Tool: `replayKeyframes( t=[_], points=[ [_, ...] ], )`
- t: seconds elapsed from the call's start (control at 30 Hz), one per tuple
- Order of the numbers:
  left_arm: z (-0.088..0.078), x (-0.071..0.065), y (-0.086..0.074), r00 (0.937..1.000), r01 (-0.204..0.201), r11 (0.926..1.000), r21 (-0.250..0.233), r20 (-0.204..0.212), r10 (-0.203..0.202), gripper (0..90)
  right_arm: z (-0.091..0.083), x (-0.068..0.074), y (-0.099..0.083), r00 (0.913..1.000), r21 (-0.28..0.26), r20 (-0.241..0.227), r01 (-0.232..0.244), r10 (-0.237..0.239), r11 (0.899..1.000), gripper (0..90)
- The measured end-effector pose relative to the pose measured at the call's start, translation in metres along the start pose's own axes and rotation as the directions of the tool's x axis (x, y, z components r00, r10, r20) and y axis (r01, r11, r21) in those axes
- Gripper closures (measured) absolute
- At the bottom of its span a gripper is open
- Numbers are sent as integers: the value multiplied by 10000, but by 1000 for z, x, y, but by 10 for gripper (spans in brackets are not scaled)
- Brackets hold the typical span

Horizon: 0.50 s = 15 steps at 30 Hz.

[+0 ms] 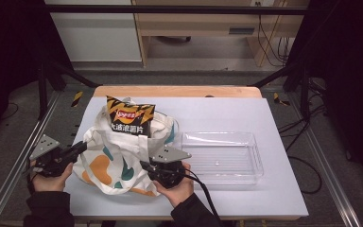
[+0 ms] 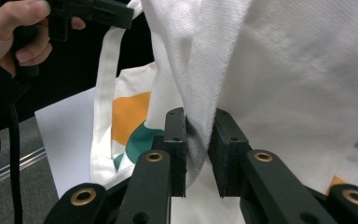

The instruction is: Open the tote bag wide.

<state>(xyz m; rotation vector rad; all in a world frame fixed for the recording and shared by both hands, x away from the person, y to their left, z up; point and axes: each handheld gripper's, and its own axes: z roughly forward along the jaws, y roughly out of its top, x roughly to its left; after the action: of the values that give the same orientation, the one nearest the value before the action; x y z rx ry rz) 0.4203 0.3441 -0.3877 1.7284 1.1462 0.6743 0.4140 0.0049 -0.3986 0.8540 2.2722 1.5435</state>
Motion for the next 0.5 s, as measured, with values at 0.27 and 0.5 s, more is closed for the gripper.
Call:
replayKeyframes(
  t=[0.27,0.5],
  points=[
    [-12,2,-17,9999,-74,9998,207,-75,76,852,-2,1,-10,9998,-225,-12,-193,192,9996,780],
    [-10,2,-22,10000,-28,9995,313,-63,30,851,-5,0,-7,9993,-442,-107,-369,365,9983,726]
  ],
)
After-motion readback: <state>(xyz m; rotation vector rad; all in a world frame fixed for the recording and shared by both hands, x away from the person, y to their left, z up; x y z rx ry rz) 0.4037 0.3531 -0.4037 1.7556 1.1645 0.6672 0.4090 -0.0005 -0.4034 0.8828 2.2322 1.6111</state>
